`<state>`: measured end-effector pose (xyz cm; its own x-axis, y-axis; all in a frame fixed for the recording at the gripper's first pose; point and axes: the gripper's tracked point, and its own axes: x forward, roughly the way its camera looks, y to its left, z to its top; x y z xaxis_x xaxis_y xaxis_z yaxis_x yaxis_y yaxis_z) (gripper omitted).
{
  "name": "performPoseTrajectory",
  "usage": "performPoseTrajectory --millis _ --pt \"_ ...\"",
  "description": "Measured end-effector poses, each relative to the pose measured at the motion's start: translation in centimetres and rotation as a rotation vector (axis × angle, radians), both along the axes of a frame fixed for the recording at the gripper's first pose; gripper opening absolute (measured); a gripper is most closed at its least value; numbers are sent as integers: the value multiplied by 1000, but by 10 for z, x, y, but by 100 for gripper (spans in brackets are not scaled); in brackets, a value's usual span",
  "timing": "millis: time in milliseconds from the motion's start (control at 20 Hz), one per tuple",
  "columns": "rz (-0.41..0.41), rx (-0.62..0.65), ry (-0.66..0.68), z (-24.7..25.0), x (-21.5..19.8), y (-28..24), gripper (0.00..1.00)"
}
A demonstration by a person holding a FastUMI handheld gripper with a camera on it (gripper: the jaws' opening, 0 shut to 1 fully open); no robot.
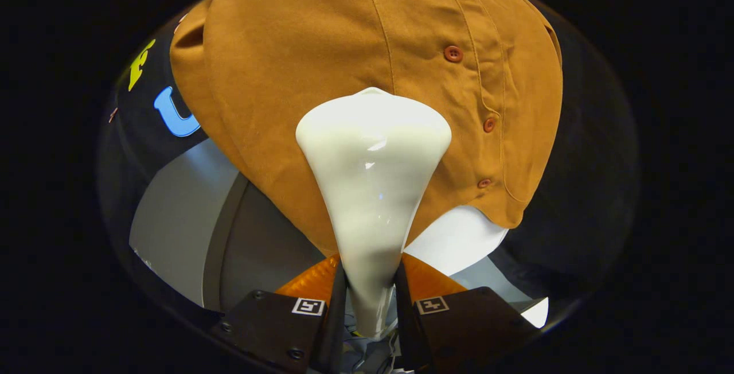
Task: Iron the clothes twice with a garment steamer, once on the left side and once on the right side.
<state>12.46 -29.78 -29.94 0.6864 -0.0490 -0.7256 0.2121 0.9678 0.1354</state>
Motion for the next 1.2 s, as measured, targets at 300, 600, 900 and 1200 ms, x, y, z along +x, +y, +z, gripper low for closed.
performPoseTrajectory --millis 300,600,900,1200 --pt "-33 -8 -72 41 -18 -13 43" --pt "-114 -102 -278 129 -11 -60 43" --pt "-188 -162 -463 206 1 -106 42" --pt "-225 -170 -579 247 26 -142 42"
